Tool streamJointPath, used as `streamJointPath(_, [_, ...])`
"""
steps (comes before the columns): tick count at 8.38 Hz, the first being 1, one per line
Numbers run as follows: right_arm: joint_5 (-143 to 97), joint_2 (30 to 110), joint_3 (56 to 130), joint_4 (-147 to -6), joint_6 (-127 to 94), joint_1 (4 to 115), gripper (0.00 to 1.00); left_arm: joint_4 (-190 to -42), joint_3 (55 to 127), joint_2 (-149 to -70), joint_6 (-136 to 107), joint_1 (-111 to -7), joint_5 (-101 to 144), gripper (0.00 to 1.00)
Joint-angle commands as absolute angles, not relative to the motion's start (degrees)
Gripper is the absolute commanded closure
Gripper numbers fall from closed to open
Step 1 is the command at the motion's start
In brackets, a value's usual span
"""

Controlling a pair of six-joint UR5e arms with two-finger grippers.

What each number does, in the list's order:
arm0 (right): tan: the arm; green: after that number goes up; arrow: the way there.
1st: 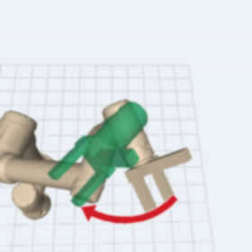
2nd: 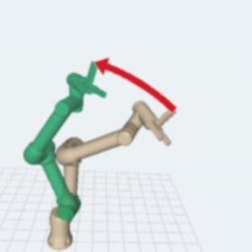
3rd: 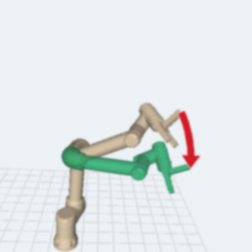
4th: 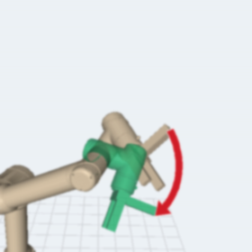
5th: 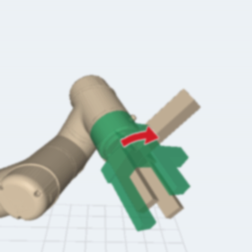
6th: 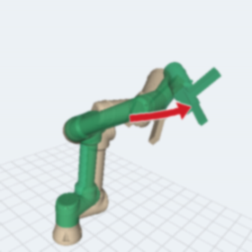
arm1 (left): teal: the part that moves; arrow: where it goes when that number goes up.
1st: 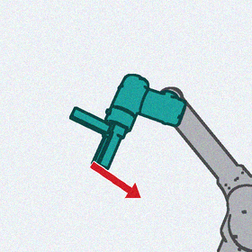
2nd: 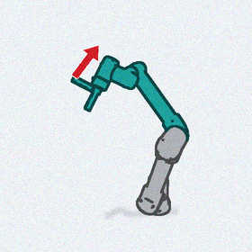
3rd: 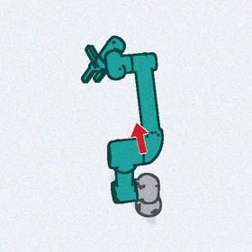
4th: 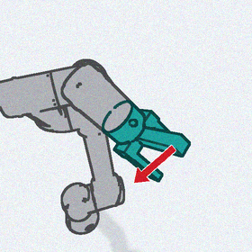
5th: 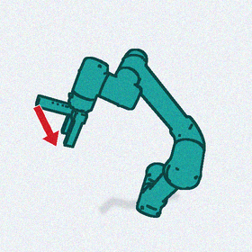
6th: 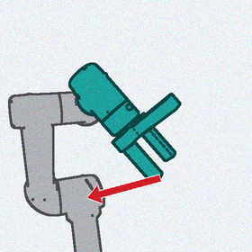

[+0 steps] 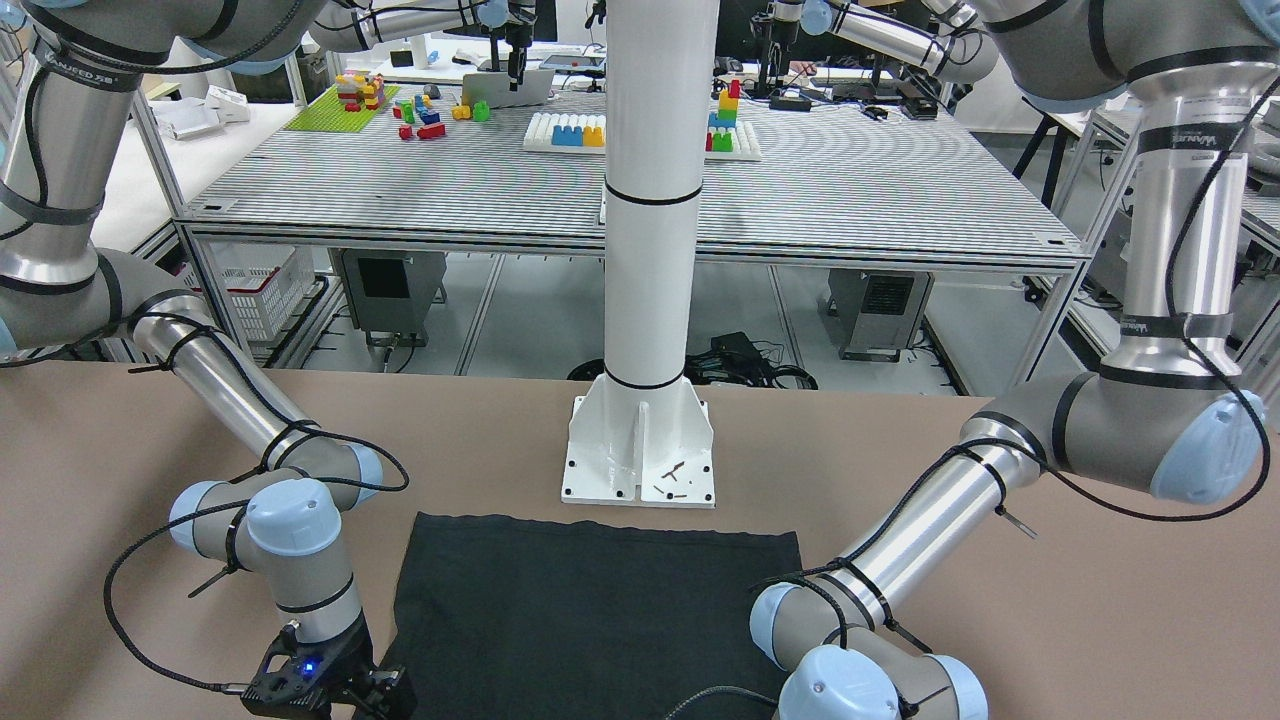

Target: Fold clothes

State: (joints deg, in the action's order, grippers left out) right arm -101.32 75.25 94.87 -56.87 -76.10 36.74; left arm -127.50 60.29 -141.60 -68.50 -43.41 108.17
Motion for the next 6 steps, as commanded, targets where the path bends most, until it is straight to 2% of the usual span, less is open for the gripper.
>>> streamJointPath(1, [-101.2,75.2,94.8,-56.9,-76.1,36.7,0.06,-127.7,59.9,-142.3,-70.7,-41.6,107.4,1.0])
streamJointPath(2, [-101.2,75.3,94.7,-56.9,-76.0,36.7,0.06,-127.7,59.9,-142.2,-70.8,-41.6,106.1,0.74])
streamJointPath(3, [-101.2,75.2,94.8,-56.9,-76.2,36.7,0.06,-127.6,60.0,-142.0,-70.8,-41.6,105.5,0.06])
streamJointPath(4, [-101.2,75.2,95.1,-56.9,-76.5,36.7,0.06,-127.7,60.7,-142.0,-71.4,-41.7,105.5,0.06])
streamJointPath(6, [-100.2,74.5,97.9,-57.7,-77.0,36.8,0.06,-127.4,68.1,-137.8,-75.3,-41.6,105.4,0.06])
